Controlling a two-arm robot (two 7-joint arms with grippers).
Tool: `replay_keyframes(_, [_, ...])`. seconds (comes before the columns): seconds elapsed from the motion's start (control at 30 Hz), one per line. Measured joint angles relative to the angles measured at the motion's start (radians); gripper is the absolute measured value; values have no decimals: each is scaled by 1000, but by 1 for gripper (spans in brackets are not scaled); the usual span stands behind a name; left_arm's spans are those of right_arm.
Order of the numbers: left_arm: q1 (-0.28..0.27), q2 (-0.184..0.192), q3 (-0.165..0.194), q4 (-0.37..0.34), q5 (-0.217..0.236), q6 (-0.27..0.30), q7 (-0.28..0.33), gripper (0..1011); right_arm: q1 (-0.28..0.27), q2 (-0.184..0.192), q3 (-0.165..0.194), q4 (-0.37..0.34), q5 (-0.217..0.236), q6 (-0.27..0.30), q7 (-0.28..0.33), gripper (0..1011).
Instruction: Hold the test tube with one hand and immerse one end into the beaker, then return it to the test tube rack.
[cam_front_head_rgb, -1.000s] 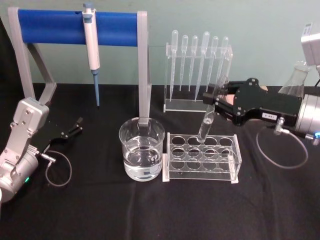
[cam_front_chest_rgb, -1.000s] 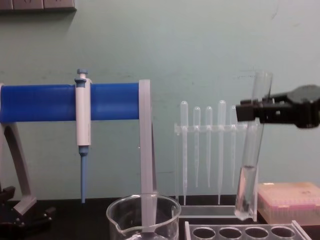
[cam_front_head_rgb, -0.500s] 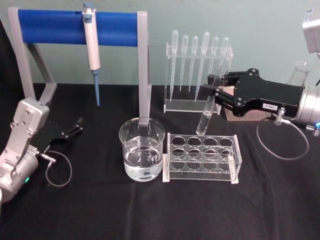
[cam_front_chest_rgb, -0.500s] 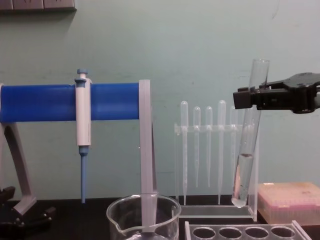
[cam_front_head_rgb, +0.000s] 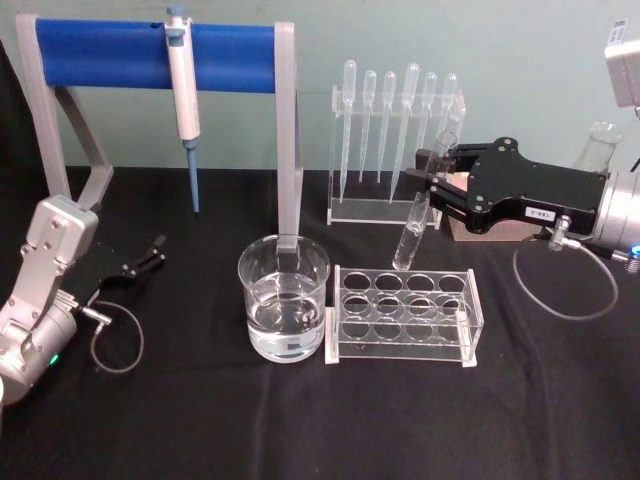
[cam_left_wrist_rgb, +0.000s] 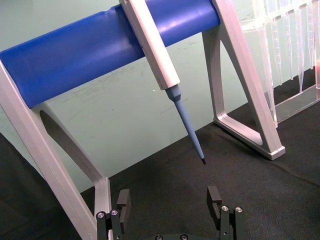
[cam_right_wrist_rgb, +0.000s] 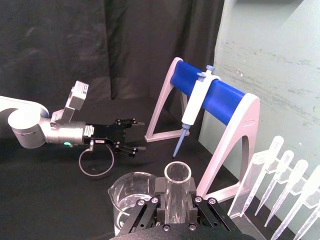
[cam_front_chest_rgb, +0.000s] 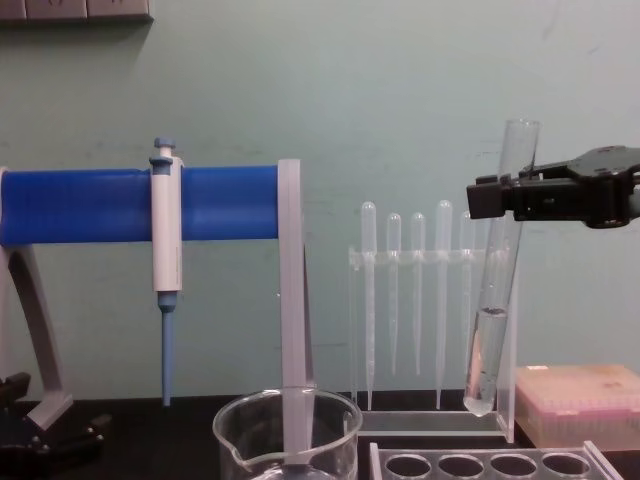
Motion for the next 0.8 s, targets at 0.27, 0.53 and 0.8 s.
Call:
replay_keyframes(0.27, [0,0,0,0,0,0,0,1000,-1,0,1,0,0,0,0,224])
replay_keyframes(0.53, [0,0,0,0,0,0,0,1000,-1,0,1,0,-1,-1,0,225])
replay_keyframes(0.8, [0,0,0,0,0,0,0,1000,-1,0,1,0,-1,-1,0,224])
